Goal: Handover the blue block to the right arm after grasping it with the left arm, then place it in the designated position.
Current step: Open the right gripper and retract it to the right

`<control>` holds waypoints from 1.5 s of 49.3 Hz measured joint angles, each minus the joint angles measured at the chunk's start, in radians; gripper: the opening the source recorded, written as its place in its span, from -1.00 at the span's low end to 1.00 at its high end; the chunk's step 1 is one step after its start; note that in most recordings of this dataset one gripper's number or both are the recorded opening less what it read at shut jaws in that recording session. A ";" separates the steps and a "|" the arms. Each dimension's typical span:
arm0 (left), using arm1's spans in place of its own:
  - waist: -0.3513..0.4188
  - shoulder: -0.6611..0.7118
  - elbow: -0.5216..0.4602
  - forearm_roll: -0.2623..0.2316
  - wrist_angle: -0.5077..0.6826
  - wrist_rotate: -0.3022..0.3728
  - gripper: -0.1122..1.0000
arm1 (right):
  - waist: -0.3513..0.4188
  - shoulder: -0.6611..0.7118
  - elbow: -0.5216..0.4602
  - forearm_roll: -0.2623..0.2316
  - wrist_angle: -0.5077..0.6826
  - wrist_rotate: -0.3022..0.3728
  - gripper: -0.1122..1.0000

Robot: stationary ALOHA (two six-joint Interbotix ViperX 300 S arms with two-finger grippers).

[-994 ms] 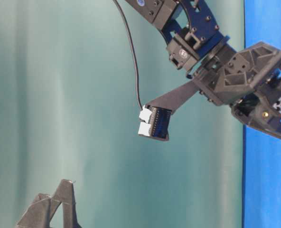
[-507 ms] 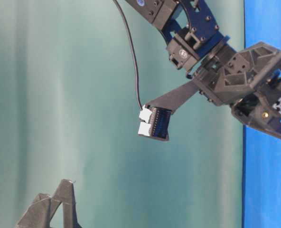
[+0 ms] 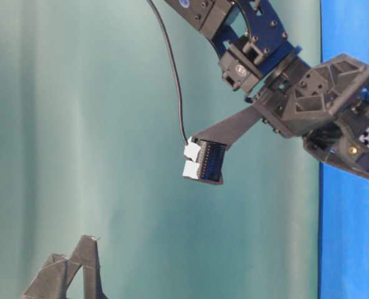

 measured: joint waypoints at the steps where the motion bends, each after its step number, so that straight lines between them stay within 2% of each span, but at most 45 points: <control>1: 0.000 0.000 0.000 0.000 -0.002 0.000 0.88 | 0.000 -0.005 0.000 0.000 0.002 0.000 0.89; 12: 0.000 0.000 0.002 0.000 0.000 0.000 0.88 | 0.002 -0.107 0.009 0.000 0.069 0.000 0.89; 23: 0.002 0.000 0.000 0.000 0.000 0.000 0.88 | 0.011 -0.275 0.038 0.000 0.170 0.000 0.89; 59: 0.002 0.000 0.000 0.000 0.000 -0.002 0.88 | 0.032 -0.750 0.132 0.000 0.396 0.000 0.89; 74: 0.002 0.000 0.002 0.000 0.000 -0.002 0.88 | 0.037 -0.862 0.170 0.000 0.414 0.000 0.89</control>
